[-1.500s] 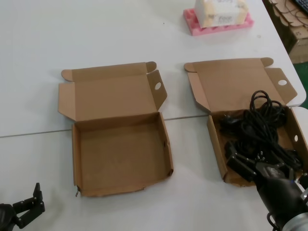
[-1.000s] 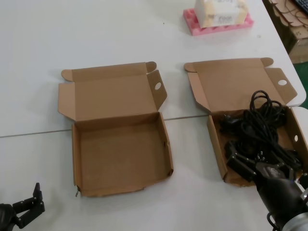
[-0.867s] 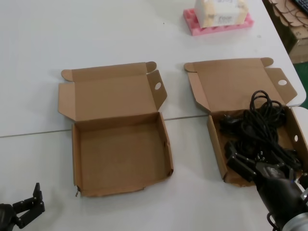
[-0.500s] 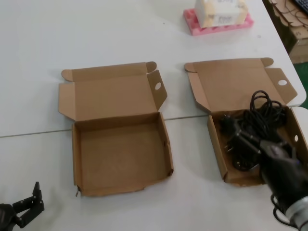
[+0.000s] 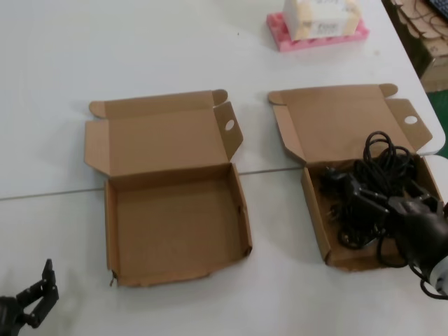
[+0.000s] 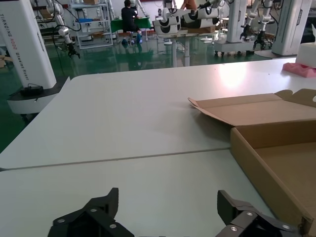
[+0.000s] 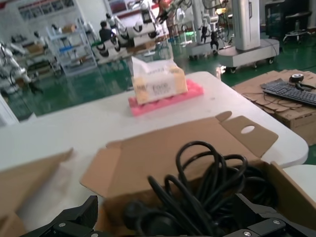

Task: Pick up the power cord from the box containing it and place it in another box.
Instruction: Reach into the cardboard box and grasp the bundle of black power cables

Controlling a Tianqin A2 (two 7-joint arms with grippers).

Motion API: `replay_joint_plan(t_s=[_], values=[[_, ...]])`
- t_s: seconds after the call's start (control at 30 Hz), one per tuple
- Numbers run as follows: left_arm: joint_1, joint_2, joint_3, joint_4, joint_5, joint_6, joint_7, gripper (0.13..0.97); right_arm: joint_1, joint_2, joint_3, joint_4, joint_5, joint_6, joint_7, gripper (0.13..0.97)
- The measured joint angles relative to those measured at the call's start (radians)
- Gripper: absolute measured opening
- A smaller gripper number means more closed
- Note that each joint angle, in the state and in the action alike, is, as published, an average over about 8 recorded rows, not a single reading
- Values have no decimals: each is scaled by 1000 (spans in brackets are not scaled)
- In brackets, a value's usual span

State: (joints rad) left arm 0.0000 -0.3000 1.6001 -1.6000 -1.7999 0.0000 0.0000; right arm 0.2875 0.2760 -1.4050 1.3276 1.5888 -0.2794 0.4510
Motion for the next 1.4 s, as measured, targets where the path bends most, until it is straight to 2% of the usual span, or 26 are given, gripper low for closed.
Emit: replay_joint_plan(t_s=[0.17,0.37,0.63,0.73,0.77,0.87,1.07,1.33,1.4], values=[[0,0,0,0,0,0,0,718,32,39,-33,-55,-11,0,0,958],[0,0,0,0,0,0,0,561,49,67,-56,-85,-13,5,0,946],[0,0,0,0,0,0,0,396,56,88,-76,-96,-13,10,0,861],[0,0,0,0,0,0,0,328,59,93,-81,-100,-13,7,0,861],[0,0,0,0,0,0,0,328,60,95,-82,-102,-13,6,0,861],[0,0,0,0,0,0,0,328,64,99,-87,-109,-13,6,0,805],[0,0,0,0,0,0,0,242,75,105,-102,-125,-14,9,0,711],[0,0,0,0,0,0,0,183,87,111,-121,-134,-14,16,0,507],[0,0,0,0,0,0,0,171,87,112,-123,-132,-14,18,0,484]])
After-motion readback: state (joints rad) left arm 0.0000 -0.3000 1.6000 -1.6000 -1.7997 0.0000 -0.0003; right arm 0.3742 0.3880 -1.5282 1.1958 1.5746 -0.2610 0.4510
